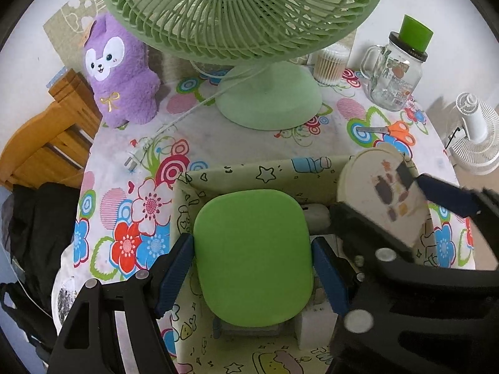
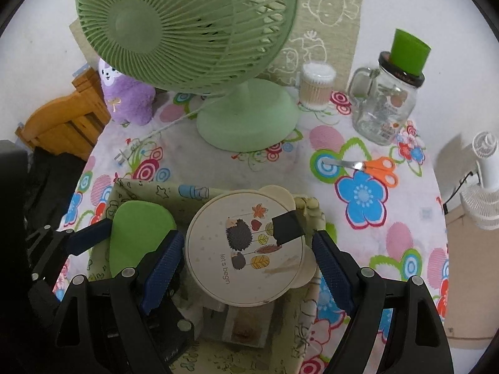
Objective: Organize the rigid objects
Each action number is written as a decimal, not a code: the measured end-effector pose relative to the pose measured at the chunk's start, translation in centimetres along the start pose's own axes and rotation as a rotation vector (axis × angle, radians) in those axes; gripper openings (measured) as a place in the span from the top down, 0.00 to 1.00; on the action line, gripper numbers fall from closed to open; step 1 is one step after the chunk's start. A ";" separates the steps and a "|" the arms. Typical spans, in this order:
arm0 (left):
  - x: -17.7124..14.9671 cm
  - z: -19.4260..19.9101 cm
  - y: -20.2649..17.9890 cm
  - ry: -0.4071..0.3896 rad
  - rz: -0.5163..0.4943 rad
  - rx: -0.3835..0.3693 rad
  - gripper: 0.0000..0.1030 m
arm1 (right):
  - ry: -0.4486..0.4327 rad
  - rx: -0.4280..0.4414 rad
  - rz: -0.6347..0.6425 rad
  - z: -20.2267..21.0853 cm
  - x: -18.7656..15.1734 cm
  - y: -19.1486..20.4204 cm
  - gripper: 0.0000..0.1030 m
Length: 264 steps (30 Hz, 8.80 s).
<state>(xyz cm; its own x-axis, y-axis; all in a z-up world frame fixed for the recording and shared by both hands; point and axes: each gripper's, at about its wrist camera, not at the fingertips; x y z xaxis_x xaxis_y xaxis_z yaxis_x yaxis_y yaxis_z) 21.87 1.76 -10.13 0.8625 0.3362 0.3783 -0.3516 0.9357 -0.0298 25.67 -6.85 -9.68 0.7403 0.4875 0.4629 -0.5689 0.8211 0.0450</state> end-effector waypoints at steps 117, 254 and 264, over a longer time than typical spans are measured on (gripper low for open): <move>-7.4 8.4 7.4 -0.040 -0.073 -0.079 0.06 | -0.015 -0.174 -0.195 8.6 -9.4 3.9 0.07; -14.3 23.5 5.9 -0.271 0.018 -0.107 0.00 | -0.219 -0.215 -0.109 24.7 -14.6 5.1 0.07; -14.3 23.5 5.9 -0.271 0.019 -0.106 0.00 | -0.220 -0.214 -0.109 24.6 -14.6 5.1 0.07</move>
<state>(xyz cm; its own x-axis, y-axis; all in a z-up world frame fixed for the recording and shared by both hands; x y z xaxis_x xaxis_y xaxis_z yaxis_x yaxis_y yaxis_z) -1.12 -0.05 6.06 0.7224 0.3258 0.6099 -0.3142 0.9404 -0.1301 3.13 -17.11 5.56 0.6844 0.3370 0.6466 -0.3851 0.9201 -0.0720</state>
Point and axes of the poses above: each gripper's, at about its wrist camera, not at the fingertips, and z roughly against the way its jaws point, y to its left, x to its top, and after that the axes turned 13 degrees about z, right-handed
